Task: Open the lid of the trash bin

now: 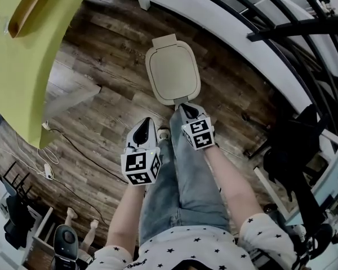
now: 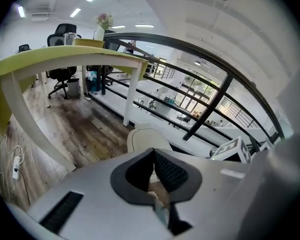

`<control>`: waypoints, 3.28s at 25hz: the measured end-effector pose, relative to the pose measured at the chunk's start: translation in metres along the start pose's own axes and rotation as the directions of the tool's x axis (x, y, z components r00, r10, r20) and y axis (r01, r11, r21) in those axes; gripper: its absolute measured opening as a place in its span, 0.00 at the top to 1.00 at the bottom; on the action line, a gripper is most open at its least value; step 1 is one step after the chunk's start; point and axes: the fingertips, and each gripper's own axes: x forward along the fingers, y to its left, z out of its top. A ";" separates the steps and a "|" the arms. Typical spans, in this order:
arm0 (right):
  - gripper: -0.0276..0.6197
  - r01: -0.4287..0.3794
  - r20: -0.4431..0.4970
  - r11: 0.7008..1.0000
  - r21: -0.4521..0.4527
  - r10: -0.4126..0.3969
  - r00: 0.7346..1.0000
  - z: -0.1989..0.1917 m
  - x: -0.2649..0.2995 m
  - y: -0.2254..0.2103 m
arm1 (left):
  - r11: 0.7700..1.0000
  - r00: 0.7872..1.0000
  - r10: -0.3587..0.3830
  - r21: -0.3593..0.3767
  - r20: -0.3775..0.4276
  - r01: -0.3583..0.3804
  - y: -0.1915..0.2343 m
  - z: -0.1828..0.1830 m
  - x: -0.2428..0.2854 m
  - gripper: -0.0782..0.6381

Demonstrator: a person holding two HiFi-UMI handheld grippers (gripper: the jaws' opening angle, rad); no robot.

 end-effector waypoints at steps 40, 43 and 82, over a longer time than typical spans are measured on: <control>0.97 0.056 -0.174 0.994 0.091 -0.039 0.984 -0.073 0.072 -0.027 | 0.998 0.999 0.030 -0.058 -0.038 -0.033 0.026 -0.042 0.035 0.87; 0.97 0.053 -0.178 0.994 0.096 -0.035 0.983 -0.072 0.073 -0.027 | 0.998 0.999 0.029 -0.056 -0.035 -0.031 0.028 -0.040 0.034 0.87; 0.97 0.131 0.094 0.982 0.136 -0.144 0.985 0.026 -0.099 0.040 | 0.998 0.999 -0.035 0.050 0.003 0.035 -0.023 -0.013 -0.090 0.87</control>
